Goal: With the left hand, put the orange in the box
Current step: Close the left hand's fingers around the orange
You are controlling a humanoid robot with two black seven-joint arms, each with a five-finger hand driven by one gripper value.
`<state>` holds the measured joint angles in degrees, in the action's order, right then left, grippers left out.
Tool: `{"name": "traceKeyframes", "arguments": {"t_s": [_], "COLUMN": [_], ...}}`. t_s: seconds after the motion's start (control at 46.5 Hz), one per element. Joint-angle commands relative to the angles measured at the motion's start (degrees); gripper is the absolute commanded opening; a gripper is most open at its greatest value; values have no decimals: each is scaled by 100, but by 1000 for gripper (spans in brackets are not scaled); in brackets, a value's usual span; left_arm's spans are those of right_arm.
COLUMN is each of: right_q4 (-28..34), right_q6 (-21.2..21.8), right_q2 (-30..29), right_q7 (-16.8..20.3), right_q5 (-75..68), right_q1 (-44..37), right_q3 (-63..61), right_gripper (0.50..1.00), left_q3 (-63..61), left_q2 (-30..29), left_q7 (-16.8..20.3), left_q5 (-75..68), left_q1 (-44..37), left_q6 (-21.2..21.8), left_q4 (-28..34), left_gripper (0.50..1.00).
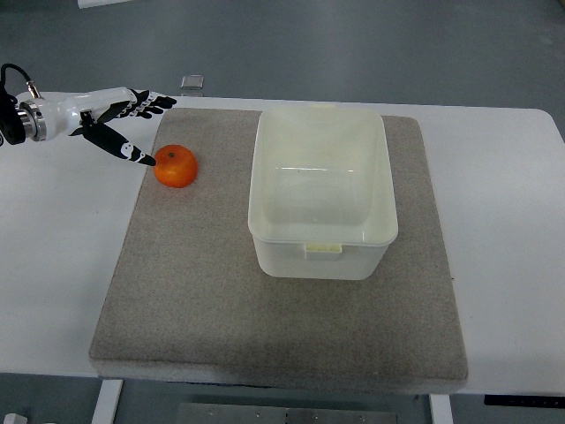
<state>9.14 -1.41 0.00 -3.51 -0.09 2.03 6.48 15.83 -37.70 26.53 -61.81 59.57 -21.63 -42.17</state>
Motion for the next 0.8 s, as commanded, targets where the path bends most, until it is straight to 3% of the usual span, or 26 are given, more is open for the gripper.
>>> {"name": "traceKeyframes", "arguments": {"t_s": [0.0, 0.301, 0.452, 0.774], "right_q4": [0, 0, 0, 0], "right_q6": [0, 0, 0, 0], "right_q2": [0, 0, 0, 0], "right_q7": [-1, -1, -1, -1], "right_q5": [0, 0, 0, 0], "right_q1": [-1, -1, -1, -1], "right_q3": [2, 2, 2, -7], "right_gripper": [932, 932, 932, 932], "left_q3": [-1, -1, -1, -299], "left_q2": [0, 52, 114, 351], "left_q7": [1, -7, -25, -25], "left_q5": [-402, -1869, -1975, -2037], "left_q1": [-16, -77, -77, -200], "left_q6": [282, 572, 933, 1126], "left_q4": [-160, -345, -345, -125], "left_gripper": [979, 981, 981, 977]}}
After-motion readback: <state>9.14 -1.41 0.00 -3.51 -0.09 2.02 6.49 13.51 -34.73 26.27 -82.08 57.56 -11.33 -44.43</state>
